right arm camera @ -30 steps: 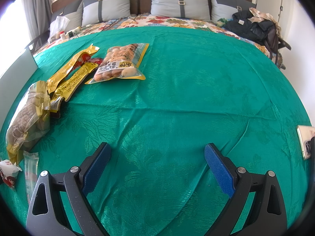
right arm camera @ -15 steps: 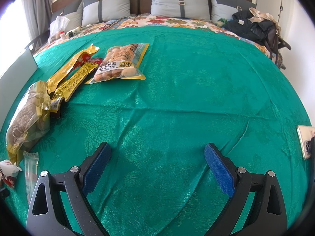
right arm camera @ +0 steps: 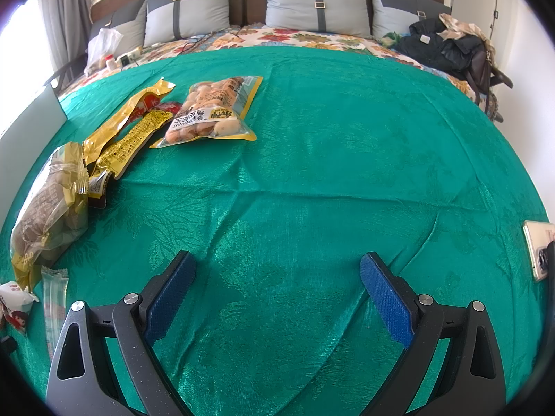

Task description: Organize snacks

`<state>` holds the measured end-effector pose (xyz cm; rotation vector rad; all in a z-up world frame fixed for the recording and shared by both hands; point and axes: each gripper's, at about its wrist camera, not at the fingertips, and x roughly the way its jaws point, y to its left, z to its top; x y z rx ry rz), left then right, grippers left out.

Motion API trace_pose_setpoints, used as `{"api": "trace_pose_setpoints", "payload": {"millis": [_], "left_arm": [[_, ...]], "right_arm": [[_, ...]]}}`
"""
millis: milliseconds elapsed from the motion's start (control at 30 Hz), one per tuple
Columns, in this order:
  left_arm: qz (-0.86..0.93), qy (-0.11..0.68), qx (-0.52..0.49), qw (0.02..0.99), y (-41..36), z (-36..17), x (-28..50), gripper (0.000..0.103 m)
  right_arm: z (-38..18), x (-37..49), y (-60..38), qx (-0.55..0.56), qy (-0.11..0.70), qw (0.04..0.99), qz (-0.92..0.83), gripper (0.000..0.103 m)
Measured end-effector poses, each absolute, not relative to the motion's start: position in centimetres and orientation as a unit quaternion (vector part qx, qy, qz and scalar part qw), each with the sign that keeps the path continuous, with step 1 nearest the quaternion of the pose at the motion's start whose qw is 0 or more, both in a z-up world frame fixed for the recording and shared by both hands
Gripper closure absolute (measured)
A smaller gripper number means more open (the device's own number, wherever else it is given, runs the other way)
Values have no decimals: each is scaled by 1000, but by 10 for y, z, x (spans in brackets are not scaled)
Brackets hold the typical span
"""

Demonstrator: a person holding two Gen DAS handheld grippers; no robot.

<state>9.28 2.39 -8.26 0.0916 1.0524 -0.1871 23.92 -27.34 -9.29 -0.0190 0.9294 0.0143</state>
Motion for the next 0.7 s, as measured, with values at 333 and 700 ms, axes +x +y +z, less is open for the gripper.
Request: {"api": "trace_pose_setpoints", "payload": {"millis": [333, 700], "left_arm": [[-108, 497, -4, 861, 31, -76, 85, 63], [-118, 490, -43, 863, 43, -76, 79, 64]], "right_arm": [[-93, 239, -273, -9, 448, 894, 7, 5], [-85, 243, -269, 6, 504, 863, 29, 9]]}}
